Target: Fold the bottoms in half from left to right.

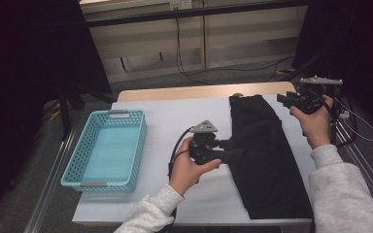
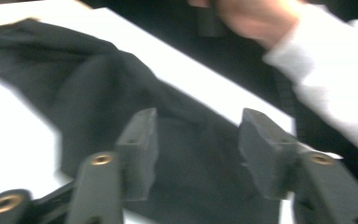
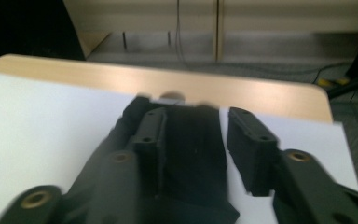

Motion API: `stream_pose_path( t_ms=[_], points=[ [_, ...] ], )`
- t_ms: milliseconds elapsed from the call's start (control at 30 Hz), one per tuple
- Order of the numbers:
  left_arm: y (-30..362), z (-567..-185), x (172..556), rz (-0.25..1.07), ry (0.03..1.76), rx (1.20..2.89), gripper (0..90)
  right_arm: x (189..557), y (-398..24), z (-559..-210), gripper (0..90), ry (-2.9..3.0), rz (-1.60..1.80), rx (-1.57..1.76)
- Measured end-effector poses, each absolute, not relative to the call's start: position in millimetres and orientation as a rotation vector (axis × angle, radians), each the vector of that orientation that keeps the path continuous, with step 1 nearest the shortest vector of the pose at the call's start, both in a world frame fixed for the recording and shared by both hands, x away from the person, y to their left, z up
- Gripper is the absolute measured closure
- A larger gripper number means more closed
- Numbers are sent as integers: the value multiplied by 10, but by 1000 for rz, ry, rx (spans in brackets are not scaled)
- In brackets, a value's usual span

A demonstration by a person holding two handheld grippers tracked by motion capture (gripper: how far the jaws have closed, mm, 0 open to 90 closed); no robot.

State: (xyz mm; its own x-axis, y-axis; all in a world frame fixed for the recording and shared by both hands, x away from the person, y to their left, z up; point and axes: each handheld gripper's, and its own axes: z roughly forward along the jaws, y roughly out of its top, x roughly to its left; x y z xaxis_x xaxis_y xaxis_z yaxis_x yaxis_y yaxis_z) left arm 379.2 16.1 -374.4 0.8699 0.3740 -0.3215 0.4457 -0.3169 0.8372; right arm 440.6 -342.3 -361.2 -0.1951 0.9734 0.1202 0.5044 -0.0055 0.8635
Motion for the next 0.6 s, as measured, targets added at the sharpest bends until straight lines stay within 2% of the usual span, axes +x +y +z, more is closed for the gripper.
stream_pose_path(
  t_ms=[133,267,467,600],
  points=[
    [439,-3928,3946,-25,698,1965,324,4224,-3294,-3856,476,1884,1096,1496],
    [624,-4081,4016,18,753,1984,276,4052,-3090,-4082,397,2017,1045,1455],
    [803,-4243,4081,63,781,2028,226,3827,-2913,-4230,357,2089,1025,1413],
    [869,-4270,4094,88,783,2029,201,3697,-2926,-4236,363,2077,1047,1414]
  ],
)
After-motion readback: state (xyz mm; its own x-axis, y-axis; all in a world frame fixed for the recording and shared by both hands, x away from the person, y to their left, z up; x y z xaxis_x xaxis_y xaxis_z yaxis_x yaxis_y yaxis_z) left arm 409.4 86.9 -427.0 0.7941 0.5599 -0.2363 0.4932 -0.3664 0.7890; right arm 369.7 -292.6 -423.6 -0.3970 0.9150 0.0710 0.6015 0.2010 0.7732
